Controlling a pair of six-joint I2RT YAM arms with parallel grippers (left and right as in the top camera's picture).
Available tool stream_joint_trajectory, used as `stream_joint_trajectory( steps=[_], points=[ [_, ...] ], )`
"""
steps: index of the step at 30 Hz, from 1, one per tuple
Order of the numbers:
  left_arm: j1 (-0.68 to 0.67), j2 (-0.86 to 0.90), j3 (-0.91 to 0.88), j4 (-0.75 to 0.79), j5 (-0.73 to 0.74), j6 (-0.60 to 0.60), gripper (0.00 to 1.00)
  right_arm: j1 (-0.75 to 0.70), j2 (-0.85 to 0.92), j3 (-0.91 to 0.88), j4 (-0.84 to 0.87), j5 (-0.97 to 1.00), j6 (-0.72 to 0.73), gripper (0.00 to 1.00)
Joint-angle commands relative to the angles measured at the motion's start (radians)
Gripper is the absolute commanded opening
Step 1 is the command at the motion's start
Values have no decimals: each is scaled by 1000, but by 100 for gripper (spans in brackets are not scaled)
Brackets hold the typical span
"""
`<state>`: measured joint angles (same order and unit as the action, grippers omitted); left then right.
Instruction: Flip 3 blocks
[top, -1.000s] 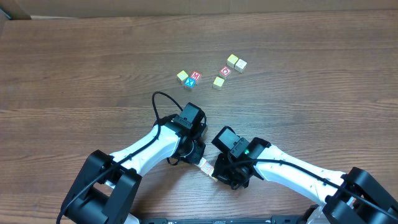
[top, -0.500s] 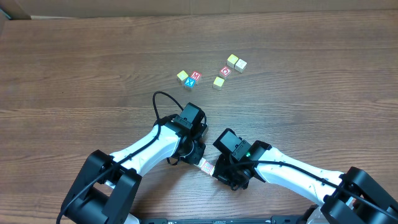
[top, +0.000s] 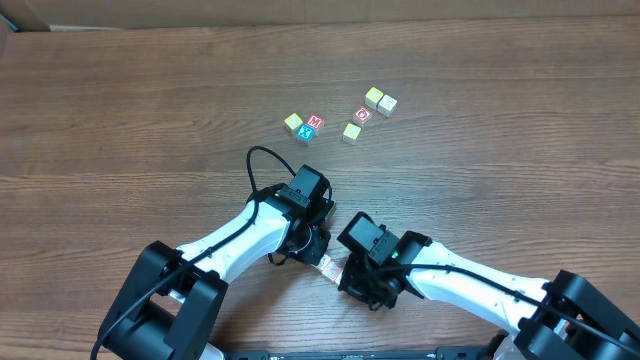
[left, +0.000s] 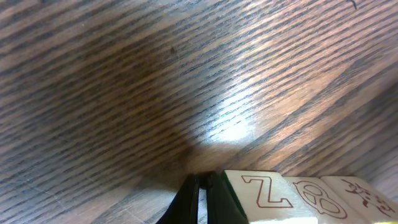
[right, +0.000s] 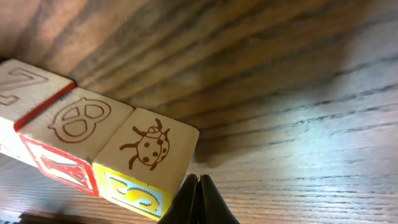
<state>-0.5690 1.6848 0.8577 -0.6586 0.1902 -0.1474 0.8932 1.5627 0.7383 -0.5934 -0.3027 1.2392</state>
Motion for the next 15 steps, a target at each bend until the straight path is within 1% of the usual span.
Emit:
stream_joint_trajectory(
  steps=[1, 7, 15],
  points=[
    [-8, 62, -43, 13, -32, 45, 4, 22, 0, 1, 36, 18, 27, 4],
    [-8, 62, -43, 23, -34, 79, 4, 23, 0, 1, 39, 18, 45, 4],
    [-8, 62, -43, 62, -32, 87, 4, 31, 0, 1, 39, 17, 49, 4]
  ],
)
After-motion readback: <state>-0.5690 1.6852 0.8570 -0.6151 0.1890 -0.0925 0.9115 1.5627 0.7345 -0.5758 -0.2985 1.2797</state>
